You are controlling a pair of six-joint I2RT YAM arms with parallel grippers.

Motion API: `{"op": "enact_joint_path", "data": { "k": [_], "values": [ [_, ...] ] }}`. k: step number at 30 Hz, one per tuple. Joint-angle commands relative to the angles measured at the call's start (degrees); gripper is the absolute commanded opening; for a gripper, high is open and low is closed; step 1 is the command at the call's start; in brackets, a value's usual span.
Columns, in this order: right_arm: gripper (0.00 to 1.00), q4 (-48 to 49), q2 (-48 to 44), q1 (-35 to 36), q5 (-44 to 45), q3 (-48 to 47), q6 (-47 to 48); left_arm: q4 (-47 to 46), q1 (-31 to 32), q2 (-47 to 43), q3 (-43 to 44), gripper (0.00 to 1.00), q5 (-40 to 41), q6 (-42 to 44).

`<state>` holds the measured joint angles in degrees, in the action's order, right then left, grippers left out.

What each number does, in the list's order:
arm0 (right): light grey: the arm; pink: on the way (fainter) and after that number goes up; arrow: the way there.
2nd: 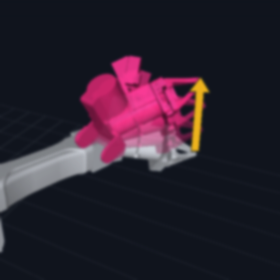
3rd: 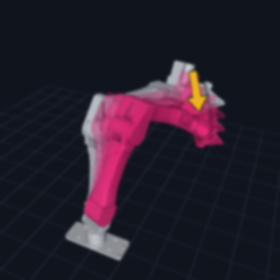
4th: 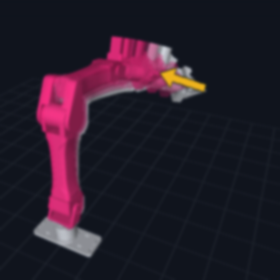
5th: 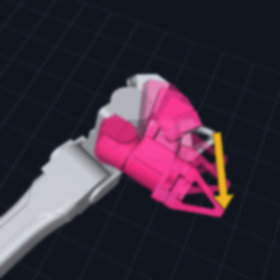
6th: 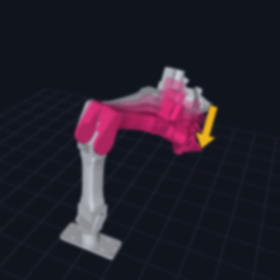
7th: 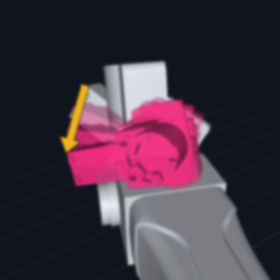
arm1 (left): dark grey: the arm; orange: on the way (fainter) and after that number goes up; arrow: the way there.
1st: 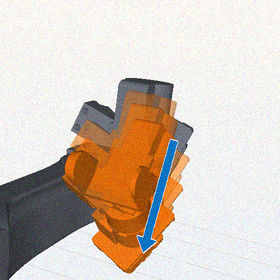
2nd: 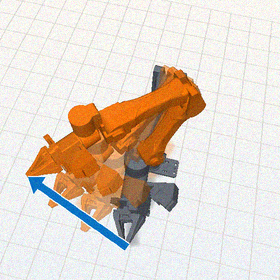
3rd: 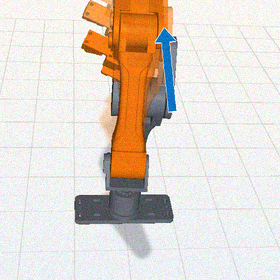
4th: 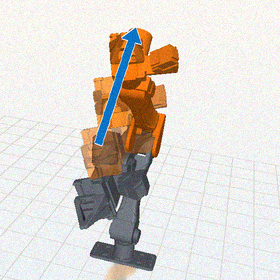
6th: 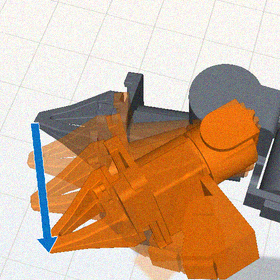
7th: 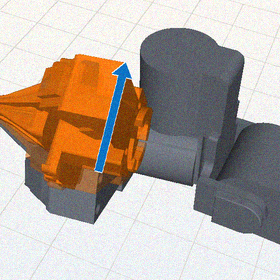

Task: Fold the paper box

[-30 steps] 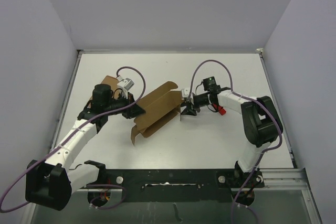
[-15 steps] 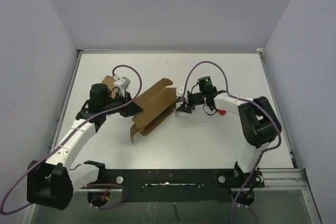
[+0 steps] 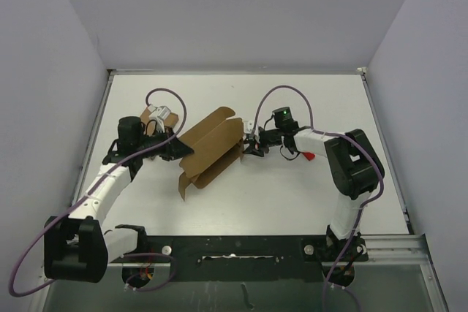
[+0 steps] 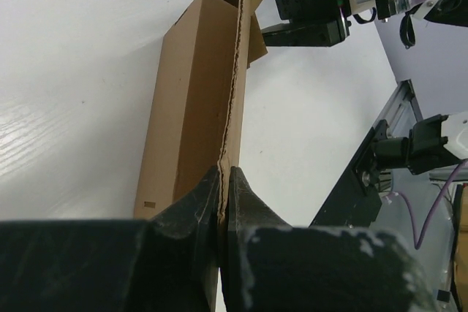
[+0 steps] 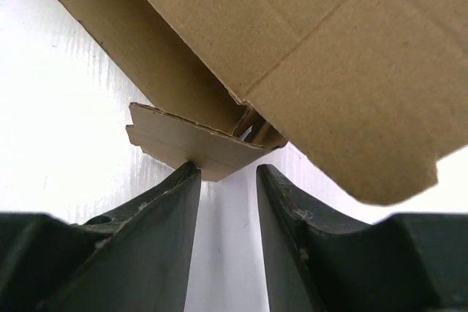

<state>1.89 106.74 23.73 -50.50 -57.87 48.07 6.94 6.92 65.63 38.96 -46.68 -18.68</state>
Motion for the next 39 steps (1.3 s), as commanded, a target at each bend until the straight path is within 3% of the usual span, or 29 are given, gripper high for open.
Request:
{"op": "enact_joint_path", "data": {
  "k": [1,21,24,35,37,39],
  "values": [
    [0.39,5.2,0.2,0.2,-2.5,-2.9,-1.4,-5.1,-2.8,1.6,-0.4,0.0,-4.9,-3.0],
    [0.42,15.2,3.9,3.1,-4.6,-3.7,-8.8,-7.6,-5.2,3.8,-0.9,0.0,-8.2,-5.4],
    [0.37,18.4,4.6,4.7,-1.2,-2.9,-11.1,-7.8,-5.4,3.9,-1.0,0.0,-8.3,-5.7],
    [0.03,18.0,3.9,5.4,3.7,-3.5,-13.8,-12.2,-6.5,3.0,-1.9,0.0,-9.2,-9.1],
    [0.0,13.4,2.5,5.1,5.0,-5.0,-14.4,-13.2,-6.7,2.2,-2.1,0.0,-8.4,-10.5],
    [0.0,2.7,0.5,4.7,6.1,-8.9,-13.7,-13.1,-6.7,0.8,-1.9,0.0,-7.2,-12.3]
  ]
}}
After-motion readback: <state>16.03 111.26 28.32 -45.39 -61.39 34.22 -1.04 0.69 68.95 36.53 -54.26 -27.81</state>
